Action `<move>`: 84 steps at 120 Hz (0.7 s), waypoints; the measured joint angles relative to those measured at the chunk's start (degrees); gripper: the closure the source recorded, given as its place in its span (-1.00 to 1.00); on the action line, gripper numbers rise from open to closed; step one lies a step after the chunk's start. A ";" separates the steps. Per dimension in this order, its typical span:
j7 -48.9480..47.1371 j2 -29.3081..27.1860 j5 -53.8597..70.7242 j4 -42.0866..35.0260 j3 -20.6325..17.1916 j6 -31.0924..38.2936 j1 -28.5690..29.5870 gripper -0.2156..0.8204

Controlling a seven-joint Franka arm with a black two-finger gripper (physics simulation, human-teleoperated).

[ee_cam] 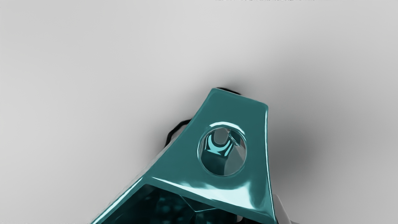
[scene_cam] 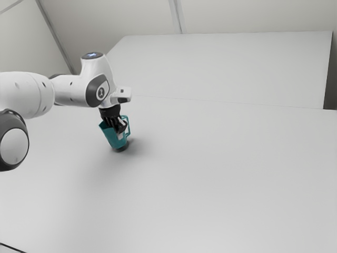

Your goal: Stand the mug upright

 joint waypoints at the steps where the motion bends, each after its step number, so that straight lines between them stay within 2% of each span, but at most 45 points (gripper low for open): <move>1: -0.18 0.01 -0.01 -0.06 0.00 0.07 0.00 0.89; 5: -0.82 0.06 -0.11 -0.35 0.01 0.33 -0.01 0.81; 23: -3.28 0.49 -0.54 -1.04 0.02 1.05 -0.01 0.18; 37: -4.85 0.33 -0.69 -1.09 0.30 1.27 -0.01 -0.13; 47: -5.78 -1.23 -0.71 -0.05 0.52 0.63 -0.01 -0.26; 61: -6.84 -4.55 -0.41 5.95 0.79 -4.14 -0.03 -0.38; 76: -7.93 -8.95 0.28 13.67 0.21 -13.33 0.11 -0.47; 84: -8.79 -12.42 0.91 19.00 -2.78 -20.61 0.47 -0.50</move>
